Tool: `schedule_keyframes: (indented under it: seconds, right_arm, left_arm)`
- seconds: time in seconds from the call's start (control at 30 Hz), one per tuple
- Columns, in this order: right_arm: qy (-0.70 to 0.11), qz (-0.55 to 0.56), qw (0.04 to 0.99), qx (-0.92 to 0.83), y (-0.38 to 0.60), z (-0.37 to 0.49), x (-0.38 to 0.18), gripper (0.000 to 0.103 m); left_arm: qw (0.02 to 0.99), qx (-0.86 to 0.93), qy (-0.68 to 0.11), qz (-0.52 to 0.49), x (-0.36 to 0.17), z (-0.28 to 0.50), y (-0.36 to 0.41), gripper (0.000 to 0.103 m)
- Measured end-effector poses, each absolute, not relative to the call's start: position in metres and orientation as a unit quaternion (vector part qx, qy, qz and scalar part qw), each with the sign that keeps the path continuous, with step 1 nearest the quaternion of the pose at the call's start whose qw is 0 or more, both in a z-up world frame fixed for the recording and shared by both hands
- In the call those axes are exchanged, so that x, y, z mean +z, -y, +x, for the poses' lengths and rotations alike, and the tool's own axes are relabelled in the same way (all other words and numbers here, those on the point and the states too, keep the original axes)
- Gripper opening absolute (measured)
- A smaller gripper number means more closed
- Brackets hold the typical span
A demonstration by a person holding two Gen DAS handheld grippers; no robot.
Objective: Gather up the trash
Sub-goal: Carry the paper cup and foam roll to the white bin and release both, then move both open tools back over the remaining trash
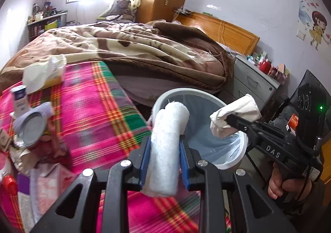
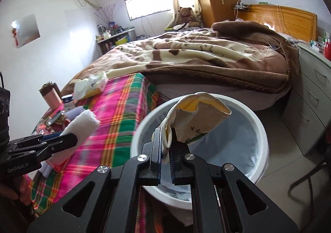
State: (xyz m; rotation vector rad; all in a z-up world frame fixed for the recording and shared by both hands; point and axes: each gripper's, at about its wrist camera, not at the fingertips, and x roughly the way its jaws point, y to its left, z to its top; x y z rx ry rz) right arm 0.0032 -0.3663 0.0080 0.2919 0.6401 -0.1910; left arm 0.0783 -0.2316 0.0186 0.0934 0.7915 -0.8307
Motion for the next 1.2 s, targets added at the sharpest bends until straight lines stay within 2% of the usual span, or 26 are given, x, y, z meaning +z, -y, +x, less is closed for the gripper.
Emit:
schedule_keyframes:
  seconds: [0.43,0.53,0.6,0.63,0.67,0.73,0.77,0.8,1.2]
  right_arm:
    - [-0.364,0.154,0.911,-0.118,0.414,0.009,-0.024,0.006]
    - [-0.371,0.160,0.906,-0.124,0.421,0.008,-0.028,0.006]
    - [-0.374,0.162,0.905,-0.125,0.423,0.008,-0.031,0.008]
    - [-0.376,0.161,0.903,-0.128,0.424,0.009,-0.032,0.008]
    - [-0.380,0.159,0.901,-0.132,0.424,0.009,-0.033,0.013]
    - [-0.384,0.158,0.899,-0.137,0.426,0.010,-0.035,0.031]
    - [-0.384,0.159,0.899,-0.139,0.426,0.009,-0.036,0.051]
    - [-0.382,0.160,0.899,-0.140,0.427,0.009,-0.036,0.065]
    - [-0.336,0.163,0.919,-0.125,0.405,-0.003,-0.014,0.066]
  left_arm:
    - [0.811,-0.419,-0.405,0.048,-0.008,0.086,0.301,0.030]
    - [0.805,-0.426,-0.410,0.040,-0.011,0.088,0.310,0.042]
    - [0.804,-0.428,-0.411,0.040,-0.014,0.087,0.312,0.061]
    - [0.802,-0.431,-0.412,0.037,-0.015,0.087,0.312,0.063]
    - [0.800,-0.433,-0.413,0.034,-0.015,0.087,0.311,0.063]
    - [0.801,-0.432,-0.413,0.032,-0.015,0.087,0.309,0.063]
    - [0.803,-0.429,-0.414,0.031,-0.015,0.088,0.306,0.063]
    - [0.803,-0.428,-0.413,0.028,-0.014,0.088,0.303,0.064]
    - [0.832,-0.395,-0.389,0.020,0.002,0.072,0.228,0.066]
